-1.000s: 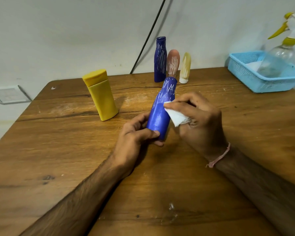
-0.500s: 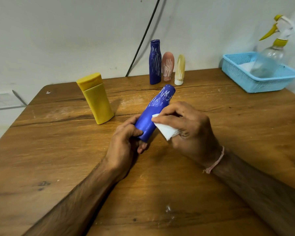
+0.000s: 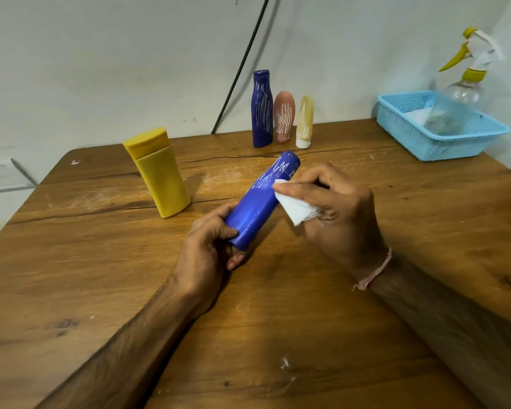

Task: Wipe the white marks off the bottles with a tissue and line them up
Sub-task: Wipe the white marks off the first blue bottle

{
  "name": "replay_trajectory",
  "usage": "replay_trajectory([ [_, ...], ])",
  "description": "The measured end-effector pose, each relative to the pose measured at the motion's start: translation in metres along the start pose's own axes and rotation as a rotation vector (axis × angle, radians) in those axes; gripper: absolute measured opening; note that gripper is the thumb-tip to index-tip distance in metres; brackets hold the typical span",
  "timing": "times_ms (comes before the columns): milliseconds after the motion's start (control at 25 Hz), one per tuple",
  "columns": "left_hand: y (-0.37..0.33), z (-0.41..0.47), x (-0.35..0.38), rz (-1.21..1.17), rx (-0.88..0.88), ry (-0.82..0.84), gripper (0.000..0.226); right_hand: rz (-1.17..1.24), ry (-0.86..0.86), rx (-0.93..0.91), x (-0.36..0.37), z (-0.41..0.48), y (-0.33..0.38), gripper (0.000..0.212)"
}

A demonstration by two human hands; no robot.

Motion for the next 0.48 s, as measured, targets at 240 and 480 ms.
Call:
replay_trajectory([
  [240,-0.003,-0.004,0.003,0.072,0.015,-0.005,0.047,-0.032,-0.040,0.064,-0.008,0.002,-0.011,0.041],
  [480,-0.009,-0.005,0.007,0.151,0.130,0.060,0.046,-0.058,-0.057,0.055,-0.011,0.004,-0.012,0.040],
])
Point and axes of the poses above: each hand's wrist, its own z-axis towards the middle knuckle, its own x-axis out of the palm, y = z × x, the point moved 7 cm from there along z, towards the middle knuckle, and after that the axes turned 1 degree about -x, right-handed, at the moved point
